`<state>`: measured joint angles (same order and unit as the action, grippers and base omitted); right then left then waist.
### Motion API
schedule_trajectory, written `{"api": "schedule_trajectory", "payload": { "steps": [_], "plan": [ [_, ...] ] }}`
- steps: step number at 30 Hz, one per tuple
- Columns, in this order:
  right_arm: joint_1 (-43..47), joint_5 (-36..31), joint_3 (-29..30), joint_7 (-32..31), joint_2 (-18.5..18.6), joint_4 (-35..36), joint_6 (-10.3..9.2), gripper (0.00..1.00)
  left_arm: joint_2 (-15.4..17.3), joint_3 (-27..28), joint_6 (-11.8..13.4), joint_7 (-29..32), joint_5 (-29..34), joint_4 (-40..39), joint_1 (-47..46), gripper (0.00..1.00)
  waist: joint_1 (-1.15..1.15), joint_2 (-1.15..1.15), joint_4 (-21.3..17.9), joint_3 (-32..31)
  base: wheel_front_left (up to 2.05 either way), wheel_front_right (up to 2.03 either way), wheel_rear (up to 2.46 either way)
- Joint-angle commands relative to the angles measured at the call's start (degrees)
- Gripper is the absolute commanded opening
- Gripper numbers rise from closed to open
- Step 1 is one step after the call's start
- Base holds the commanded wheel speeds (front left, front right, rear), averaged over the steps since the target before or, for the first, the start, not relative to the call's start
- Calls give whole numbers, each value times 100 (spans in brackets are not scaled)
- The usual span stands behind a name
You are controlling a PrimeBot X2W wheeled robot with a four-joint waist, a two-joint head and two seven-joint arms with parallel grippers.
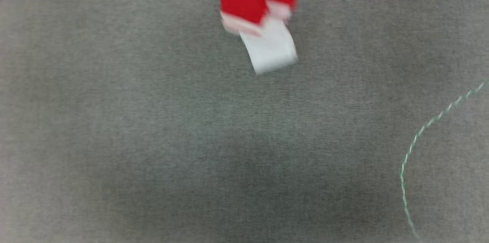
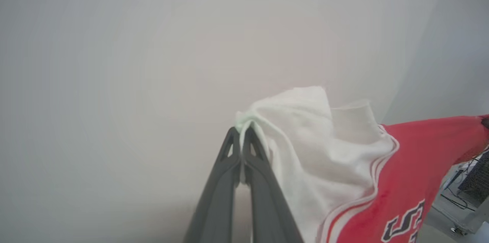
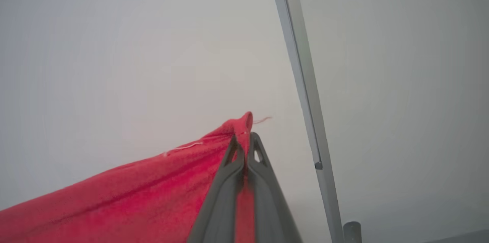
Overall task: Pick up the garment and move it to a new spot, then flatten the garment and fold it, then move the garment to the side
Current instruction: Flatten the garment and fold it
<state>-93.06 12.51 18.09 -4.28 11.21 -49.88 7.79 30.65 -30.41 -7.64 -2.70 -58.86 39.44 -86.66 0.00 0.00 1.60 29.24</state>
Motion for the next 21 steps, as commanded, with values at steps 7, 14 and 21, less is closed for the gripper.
{"api": "schedule_trajectory", "payload": {
  "steps": [7, 14, 21],
  "plan": [
    [-867, -301, 284, 446, 182, -602, -64, 0, 26, -76, 46, -657, 501, 1194, -1565, 0, 0, 0, -331, 73, 0, 0, 0],
    [-656, -381, 81, 680, 187, -1246, -54, 0, -293, -541, 41, -578, 187, 1454, -1433, 0, 0, 0, -310, 68, 0, 0, 0],
    [60, -73, -492, 688, 18, -1558, -39, 0, -141, -720, 23, -161, -1098, 496, -35, 0, 0, 0, -295, -97, 0, 0, 0]
  ]
}}
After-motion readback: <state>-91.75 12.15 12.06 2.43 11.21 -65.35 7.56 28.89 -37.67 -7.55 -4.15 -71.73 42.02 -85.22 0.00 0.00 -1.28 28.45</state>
